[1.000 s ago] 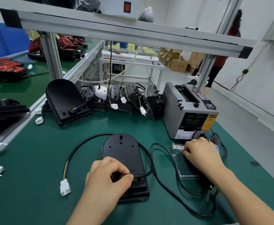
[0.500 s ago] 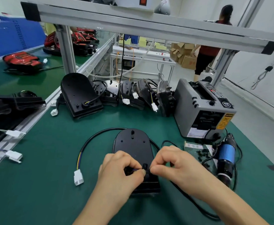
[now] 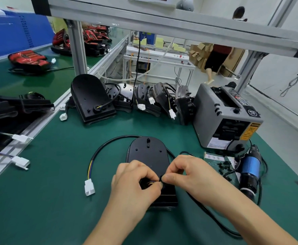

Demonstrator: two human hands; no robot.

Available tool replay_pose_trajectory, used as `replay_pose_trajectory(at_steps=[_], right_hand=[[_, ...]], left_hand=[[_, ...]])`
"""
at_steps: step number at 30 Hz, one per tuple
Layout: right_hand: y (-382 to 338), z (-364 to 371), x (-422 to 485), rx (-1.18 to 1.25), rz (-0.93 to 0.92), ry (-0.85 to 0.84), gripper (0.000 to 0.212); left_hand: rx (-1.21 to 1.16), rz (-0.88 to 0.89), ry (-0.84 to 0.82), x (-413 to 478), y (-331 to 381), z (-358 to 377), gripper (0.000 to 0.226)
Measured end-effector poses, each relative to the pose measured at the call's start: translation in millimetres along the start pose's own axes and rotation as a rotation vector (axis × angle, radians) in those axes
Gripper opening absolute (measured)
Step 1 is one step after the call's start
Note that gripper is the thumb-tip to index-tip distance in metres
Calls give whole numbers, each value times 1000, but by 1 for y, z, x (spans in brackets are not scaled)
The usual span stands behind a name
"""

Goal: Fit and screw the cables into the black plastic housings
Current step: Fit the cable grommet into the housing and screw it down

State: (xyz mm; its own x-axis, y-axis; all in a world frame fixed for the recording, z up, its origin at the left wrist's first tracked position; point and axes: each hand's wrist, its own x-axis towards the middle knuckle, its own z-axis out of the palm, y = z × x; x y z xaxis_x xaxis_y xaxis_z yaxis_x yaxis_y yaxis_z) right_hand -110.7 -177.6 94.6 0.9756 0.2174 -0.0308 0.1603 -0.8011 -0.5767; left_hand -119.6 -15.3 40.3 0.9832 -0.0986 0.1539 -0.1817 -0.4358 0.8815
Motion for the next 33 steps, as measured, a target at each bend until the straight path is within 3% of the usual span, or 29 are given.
replay_pose_trajectory(at_steps=[4,10,15,22,33], right_hand=[[-4,1,4,-18,20,-32,12],[1,-5,5,51,46,-122,19],[5,-8,9,110,115,-219,14],[1,-16,27,-13,133,-409,13],[-12,-25,53,-184,84,-620,14]], left_hand=[[2,36,-1,-4,0,0,13],[-79,138,-118,-7,-10,-26,15],[98,283,-128,-11,-11,-27,19],[264,409,-129,-11,-6,-29,8],[229,392,-140,-10,-8,-29,9]])
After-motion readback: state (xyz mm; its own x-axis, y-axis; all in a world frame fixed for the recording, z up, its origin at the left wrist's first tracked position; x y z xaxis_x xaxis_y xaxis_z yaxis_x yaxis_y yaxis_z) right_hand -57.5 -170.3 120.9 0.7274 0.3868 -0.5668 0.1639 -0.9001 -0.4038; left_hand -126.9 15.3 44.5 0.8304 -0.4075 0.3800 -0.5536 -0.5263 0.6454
